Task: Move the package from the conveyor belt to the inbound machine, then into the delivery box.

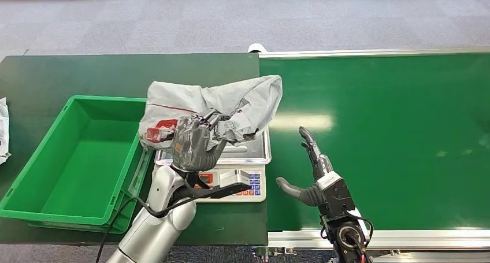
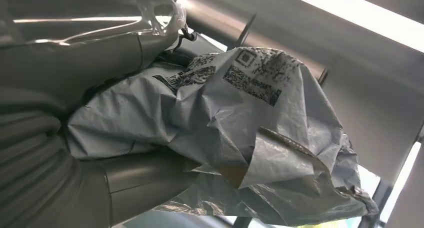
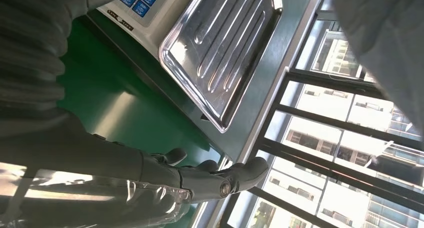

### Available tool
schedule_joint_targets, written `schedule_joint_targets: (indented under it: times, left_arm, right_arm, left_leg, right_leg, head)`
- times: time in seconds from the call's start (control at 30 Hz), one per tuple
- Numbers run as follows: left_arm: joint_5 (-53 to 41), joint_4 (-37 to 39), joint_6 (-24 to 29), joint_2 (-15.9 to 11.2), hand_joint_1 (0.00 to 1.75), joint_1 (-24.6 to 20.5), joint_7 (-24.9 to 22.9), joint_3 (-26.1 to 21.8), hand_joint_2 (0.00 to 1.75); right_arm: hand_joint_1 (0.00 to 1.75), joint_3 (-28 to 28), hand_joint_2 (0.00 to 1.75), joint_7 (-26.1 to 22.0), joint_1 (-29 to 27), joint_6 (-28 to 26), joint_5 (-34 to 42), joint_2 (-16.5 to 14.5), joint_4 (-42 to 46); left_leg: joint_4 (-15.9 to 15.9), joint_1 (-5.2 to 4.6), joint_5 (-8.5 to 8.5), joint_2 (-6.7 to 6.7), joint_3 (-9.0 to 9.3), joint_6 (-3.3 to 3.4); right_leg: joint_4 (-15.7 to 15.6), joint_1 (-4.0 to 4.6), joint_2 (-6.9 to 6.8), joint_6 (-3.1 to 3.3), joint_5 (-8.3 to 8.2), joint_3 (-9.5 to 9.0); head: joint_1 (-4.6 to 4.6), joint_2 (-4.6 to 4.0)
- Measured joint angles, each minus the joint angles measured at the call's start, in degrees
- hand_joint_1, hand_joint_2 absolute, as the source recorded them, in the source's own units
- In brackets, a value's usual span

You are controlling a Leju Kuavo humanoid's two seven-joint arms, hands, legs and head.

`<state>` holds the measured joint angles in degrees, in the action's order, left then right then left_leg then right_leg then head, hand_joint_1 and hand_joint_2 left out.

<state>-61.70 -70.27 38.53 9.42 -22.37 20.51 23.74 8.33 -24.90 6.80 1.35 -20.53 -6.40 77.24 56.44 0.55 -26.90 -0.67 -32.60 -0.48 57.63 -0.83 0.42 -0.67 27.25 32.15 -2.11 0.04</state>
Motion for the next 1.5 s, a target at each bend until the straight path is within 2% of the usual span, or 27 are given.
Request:
schedule_joint_targets:
  times: [0.2,0.4,0.6,0.8,0.87,0.93,1.0,1.23,1.5]
  left_arm:
    - [-4.0,-4.8,1.2,0.0,1.75,2.8,3.7,-8.4,1.75]
    - [0.8,-7.5,1.2,1.9,1.75,5.4,8.5,-24.0,1.75]
    - [7.6,-6.6,1.2,1.8,1.75,6.8,1.4,-35.5,1.75]
    - [7.6,-5.5,1.2,1.3,1.75,7.8,-0.7,-41.6,1.75]
    - [7.9,-5.5,1.2,1.3,1.21,7.9,-0.9,-42.5,1.75]
    - [8.3,-5.6,1.2,1.3,0.34,8.1,0.0,-43.3,1.75]
    - [9.3,-6.0,1.2,1.7,0.00,8.5,2.6,-44.5,1.75]
    - [16.0,-9.9,1.2,4.2,0.00,10.2,13.6,-47.7,1.75]
    - [22.6,-14.3,1.2,6.2,0.00,11.2,19.1,-48.7,1.75]
  right_arm:
    - [0.00,0.0,1.75,-0.2,-0.5,-0.8,0.5,0.5,0.0]
    - [0.00,-0.1,1.75,-0.3,-1.8,-2.1,0.5,1.1,0.1]
    - [0.00,-0.1,1.75,-0.1,-2.3,-3.1,0.4,1.4,0.5]
    - [0.00,-0.1,1.75,0.0,-2.8,-3.4,-0.2,1.4,0.5]
    - [0.00,-0.1,1.75,0.0,-2.9,-3.4,-0.4,1.4,0.5]
    - [0.00,-0.1,1.75,0.0,-2.9,-3.4,-0.7,1.3,0.5]
    - [0.00,-0.1,1.75,-0.1,-2.9,-3.4,-1.0,1.1,0.5]
    - [0.00,-0.1,1.75,-0.2,-2.6,-3.2,-1.2,0.9,0.5]
    - [0.00,0.0,1.75,-0.2,-2.2,-2.9,-1.2,0.9,0.2]
  left_leg:
    - [0.0,0.00,0.00,0.03,0.00,0.00]
    - [0.0,0.01,0.00,0.05,0.00,-0.01]
    - [0.0,0.01,0.00,0.06,-0.01,-0.01]
    - [0.0,-0.01,0.00,0.03,-0.01,-0.01]
    - [0.0,-0.02,-0.01,0.02,0.02,-0.01]
    - [0.0,-0.02,-0.01,0.02,0.08,-0.02]
    - [0.0,0.00,-0.01,0.03,0.11,-0.02]
    - [0.0,0.02,0.02,0.03,0.07,-0.03]
    - [0.0,0.01,0.00,0.02,-0.01,-0.03]
  right_leg:
    - [0.0,0.00,0.03,0.00,0.00,0.02]
    - [0.0,0.02,0.04,0.01,0.00,0.03]
    - [0.0,0.02,0.04,0.01,0.01,0.04]
    - [0.0,-0.01,0.02,0.00,0.01,0.02]
    - [0.0,-0.02,0.01,0.00,0.02,-0.02]
    - [0.0,-0.02,0.02,0.00,0.02,-0.06]
    - [0.0,0.00,0.02,0.01,0.01,-0.07]
    - [0.0,0.04,0.02,0.01,0.01,-0.06]
    - [0.0,0.02,0.02,0.01,0.01,0.02]
  head:
    - [0.01,0.00]
    - [0.01,0.00]
    - [0.01,0.00]
    - [0.01,0.00]
    - [0.00,0.00]
    - [0.01,0.00]
    - [0.01,0.00]
    - [0.02,0.00]
    - [0.01,0.00]
